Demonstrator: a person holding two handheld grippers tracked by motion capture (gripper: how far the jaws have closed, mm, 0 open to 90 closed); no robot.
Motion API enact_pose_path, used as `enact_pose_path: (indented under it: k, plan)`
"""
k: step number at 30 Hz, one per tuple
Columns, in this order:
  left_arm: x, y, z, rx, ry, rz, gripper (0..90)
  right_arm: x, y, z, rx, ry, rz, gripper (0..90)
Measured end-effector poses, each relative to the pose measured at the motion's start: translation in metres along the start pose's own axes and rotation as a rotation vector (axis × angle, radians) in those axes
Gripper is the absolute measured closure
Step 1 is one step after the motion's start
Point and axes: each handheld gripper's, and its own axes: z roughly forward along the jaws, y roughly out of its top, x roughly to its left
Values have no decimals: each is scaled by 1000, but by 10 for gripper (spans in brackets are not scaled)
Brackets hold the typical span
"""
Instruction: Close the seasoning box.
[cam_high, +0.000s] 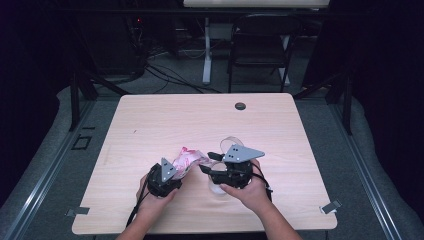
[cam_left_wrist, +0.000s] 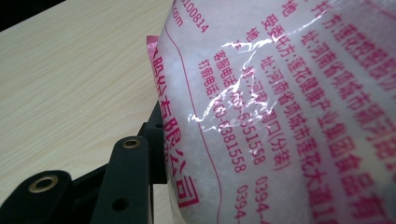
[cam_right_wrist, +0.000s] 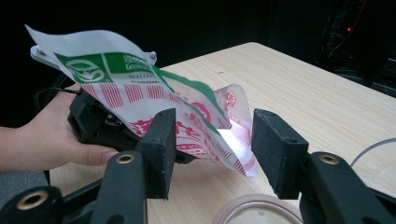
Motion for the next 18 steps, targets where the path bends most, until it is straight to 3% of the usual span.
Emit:
enact_pose_path:
  k: [11,18]
  plan:
    - [7,4,-1,-9,3,-14,564,0,-2,-7,-10,-9,10,487]
    - [15,10,1,-35,-3,-52,564,-5,-7,-16,-18,-44,32,486]
